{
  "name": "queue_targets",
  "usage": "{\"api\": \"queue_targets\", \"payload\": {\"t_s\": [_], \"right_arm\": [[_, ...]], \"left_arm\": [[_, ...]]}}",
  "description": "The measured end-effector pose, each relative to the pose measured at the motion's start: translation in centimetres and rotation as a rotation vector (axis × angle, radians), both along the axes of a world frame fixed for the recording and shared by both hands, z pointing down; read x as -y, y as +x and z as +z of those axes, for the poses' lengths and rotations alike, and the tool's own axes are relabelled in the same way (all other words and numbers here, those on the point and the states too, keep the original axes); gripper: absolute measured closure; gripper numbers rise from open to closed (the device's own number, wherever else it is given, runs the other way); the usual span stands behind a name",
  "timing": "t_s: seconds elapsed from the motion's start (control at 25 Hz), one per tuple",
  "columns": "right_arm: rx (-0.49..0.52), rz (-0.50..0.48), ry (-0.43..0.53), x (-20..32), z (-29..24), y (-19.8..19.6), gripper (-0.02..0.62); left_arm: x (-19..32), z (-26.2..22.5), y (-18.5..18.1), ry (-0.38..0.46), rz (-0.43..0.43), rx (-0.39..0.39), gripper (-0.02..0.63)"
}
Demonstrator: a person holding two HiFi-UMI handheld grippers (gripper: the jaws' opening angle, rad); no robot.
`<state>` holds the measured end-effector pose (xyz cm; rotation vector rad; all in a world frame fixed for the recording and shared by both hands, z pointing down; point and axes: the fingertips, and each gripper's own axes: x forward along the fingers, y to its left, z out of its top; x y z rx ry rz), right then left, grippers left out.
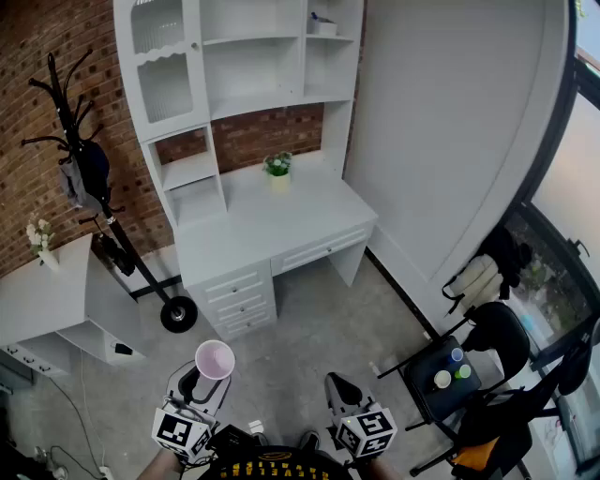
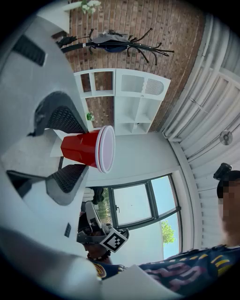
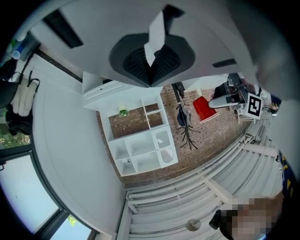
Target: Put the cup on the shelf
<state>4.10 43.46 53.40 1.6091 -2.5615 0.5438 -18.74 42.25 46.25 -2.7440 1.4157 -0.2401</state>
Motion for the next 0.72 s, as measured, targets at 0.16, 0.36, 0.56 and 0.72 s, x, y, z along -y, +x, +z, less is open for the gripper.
{"api": "queue_targets", "payload": {"t_s": [0.16, 0.36, 0.56, 0.72], "right_arm": [[-0.005, -0.011, -0.005, -0.1, 0.3, 0.7, 0.598], [0.004, -0.011, 0.029, 0.0, -0.2, 1.7, 0.598], [-0.015, -0.004, 0.095, -0.4, -1.4, 3.3, 0.598], [-0.027, -0.007, 0.106, -0.8, -1.2, 5.3, 0.598]], "left_arm": [[0.0, 0.1, 0.8, 0.008, 0.001, -0.005, 0.397], [0.1, 0.0, 1.7, 0.016, -0.007, -0.015, 0.397], [-0.1, -0.7, 3.6, 0.014, -0.013, -0.001, 0.397], [-0.5, -1.6, 5.6, 0.033, -0.022, 0.011, 0.397]]}}
